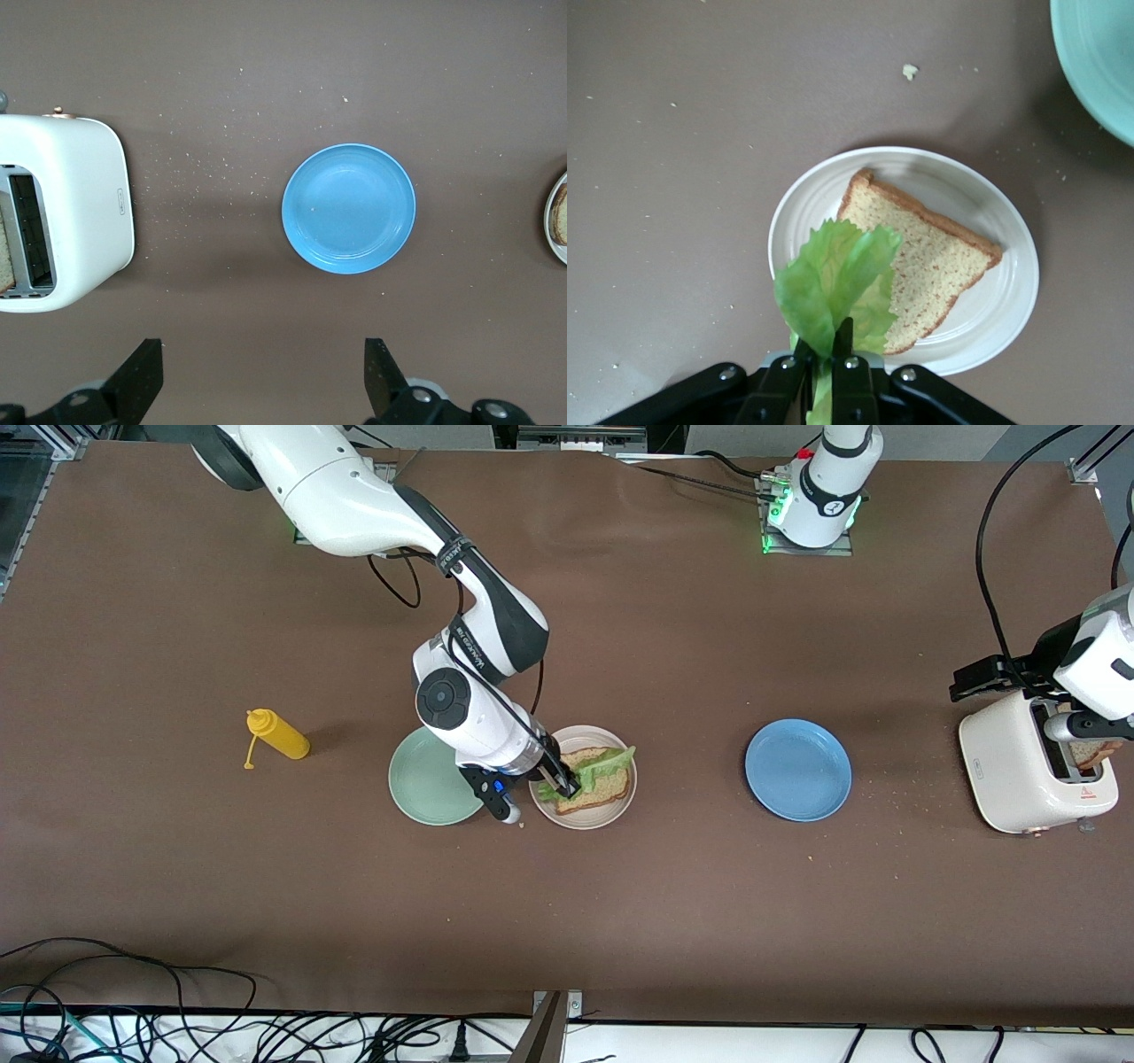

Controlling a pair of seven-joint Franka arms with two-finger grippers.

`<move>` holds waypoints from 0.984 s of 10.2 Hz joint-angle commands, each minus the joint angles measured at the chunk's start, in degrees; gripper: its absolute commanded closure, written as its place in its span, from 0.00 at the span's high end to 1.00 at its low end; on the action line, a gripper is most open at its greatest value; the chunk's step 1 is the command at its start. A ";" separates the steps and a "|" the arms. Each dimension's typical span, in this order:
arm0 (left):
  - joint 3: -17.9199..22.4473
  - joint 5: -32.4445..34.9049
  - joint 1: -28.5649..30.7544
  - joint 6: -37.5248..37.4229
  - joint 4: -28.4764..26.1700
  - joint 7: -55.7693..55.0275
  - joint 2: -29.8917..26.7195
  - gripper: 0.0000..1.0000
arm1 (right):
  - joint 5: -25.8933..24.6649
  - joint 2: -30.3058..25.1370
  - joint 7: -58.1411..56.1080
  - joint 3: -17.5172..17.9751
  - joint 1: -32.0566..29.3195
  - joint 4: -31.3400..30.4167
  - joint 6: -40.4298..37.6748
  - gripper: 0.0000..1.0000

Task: Make sandwich on beige plate with both arms
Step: 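Lower the lettuce onto the bread and open the right gripper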

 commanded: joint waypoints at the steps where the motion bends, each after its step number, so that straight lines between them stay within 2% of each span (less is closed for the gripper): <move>1: 0.04 1.83 -0.52 -1.45 1.98 -0.04 0.90 1.00 | -0.75 2.22 0.12 -0.25 0.47 1.23 -0.92 0.00; 2: 0.04 1.83 -0.52 -1.45 1.89 -0.04 0.90 1.00 | -3.82 2.31 -0.06 -0.26 0.39 0.27 -0.83 0.00; 7: 0.04 1.74 -0.60 -1.45 1.89 -0.04 0.90 1.00 | -4.64 3.80 -0.07 -0.26 0.39 0.43 0.74 0.00; 9: 0.04 1.65 -0.60 -1.45 1.89 -0.04 0.98 1.00 | -4.11 4.15 0.28 -0.34 0.12 0.52 1.54 0.41; 10: 0.04 1.65 -0.60 -1.45 1.89 -0.04 0.98 1.00 | -4.02 4.16 0.63 -0.26 0.12 0.52 1.11 0.56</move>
